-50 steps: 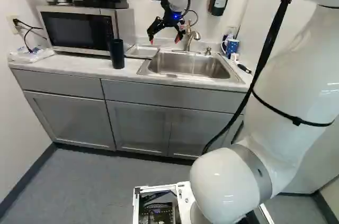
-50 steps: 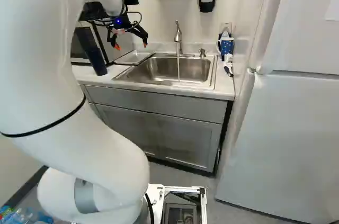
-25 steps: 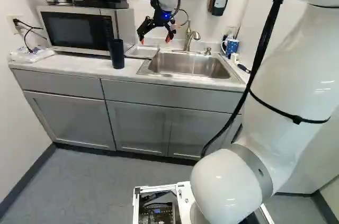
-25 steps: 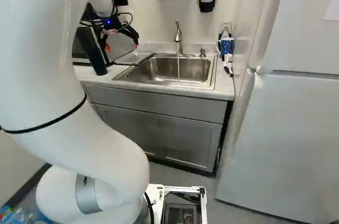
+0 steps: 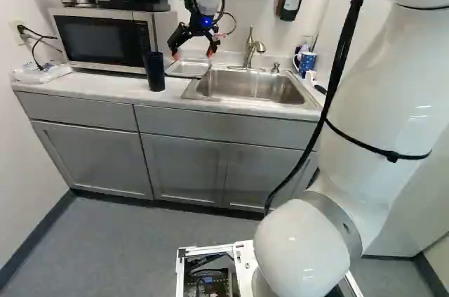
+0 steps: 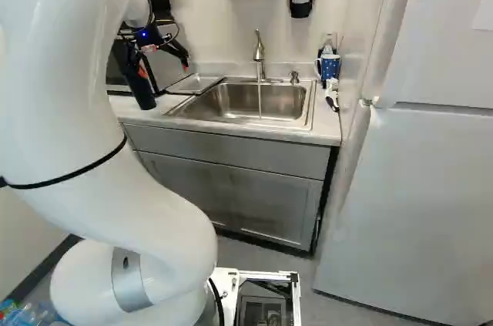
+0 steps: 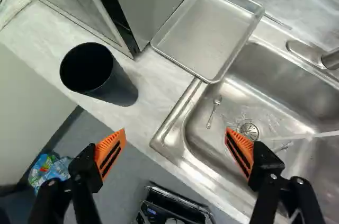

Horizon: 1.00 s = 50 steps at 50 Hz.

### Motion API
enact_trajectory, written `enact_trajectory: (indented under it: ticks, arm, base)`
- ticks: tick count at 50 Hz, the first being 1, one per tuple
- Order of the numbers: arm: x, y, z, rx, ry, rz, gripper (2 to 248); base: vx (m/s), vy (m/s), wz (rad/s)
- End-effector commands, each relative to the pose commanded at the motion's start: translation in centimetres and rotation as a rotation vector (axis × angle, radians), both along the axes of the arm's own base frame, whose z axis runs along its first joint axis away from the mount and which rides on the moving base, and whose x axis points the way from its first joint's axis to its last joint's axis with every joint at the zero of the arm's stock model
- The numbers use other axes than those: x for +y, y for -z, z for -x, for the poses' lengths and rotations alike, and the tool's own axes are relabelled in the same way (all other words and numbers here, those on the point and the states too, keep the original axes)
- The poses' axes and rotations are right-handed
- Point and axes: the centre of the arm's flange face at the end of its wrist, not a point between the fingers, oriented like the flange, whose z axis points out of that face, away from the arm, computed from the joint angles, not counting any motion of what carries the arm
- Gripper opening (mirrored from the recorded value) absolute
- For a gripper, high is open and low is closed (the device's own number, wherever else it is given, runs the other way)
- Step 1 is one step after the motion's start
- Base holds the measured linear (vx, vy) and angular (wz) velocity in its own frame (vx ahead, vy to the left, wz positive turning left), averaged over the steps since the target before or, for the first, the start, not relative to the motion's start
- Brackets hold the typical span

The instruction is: Rinse the cup and place it in the tray

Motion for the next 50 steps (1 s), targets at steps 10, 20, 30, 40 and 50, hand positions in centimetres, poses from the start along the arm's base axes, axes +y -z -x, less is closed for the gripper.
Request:
enact_trajectory:
  ticks: [10,20,30,40,50]
  arm:
    - [2.0,1.2,-0.2,0.014,-0.033,0.006,247]
    - [3.8,2.3,-0.2,0.009,-0.063,0.004,247]
    - [4.7,3.3,0.6,-0.016,-0.085,-0.008,247]
    - [5.1,4.3,1.7,-0.043,-0.101,-0.021,247]
    - [4.9,5.1,2.8,-0.079,-0.108,-0.038,247]
  base:
    - [0.0,0.0,0.0]
    - [0.0,0.0,0.0]
    - [0.0,0.0,0.0]
    - [0.0,0.0,0.0]
    - [0.0,0.0,0.0]
